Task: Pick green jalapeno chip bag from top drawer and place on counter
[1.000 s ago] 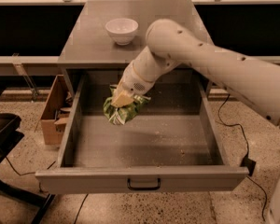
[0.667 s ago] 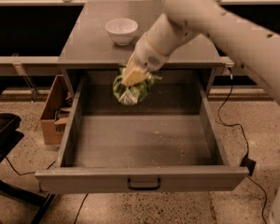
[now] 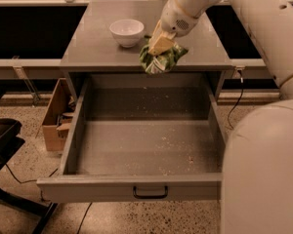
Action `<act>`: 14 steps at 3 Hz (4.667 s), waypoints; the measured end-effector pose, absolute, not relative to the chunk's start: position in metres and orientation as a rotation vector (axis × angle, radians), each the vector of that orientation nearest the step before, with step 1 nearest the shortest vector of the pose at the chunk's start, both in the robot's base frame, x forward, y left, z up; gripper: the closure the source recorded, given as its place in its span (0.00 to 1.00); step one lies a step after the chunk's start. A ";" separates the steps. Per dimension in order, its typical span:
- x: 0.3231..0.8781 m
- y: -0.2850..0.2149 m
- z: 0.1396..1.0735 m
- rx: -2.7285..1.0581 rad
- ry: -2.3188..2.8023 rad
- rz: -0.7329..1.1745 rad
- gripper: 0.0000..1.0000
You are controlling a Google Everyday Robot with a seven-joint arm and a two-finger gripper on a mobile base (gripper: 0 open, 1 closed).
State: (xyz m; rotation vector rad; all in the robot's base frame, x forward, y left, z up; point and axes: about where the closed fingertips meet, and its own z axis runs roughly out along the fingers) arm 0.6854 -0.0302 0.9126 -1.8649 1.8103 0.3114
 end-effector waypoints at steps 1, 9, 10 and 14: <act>0.726 -0.049 0.942 -1.749 1.817 0.224 1.00; 0.886 -0.156 0.959 -1.087 2.110 -0.478 1.00; 0.893 -0.172 0.945 -0.980 2.180 -0.517 0.83; 0.894 -0.174 0.942 -0.955 2.194 -0.518 0.00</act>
Offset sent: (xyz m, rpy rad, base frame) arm 0.0363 -0.0163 0.0243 0.0222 -0.0692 -0.0773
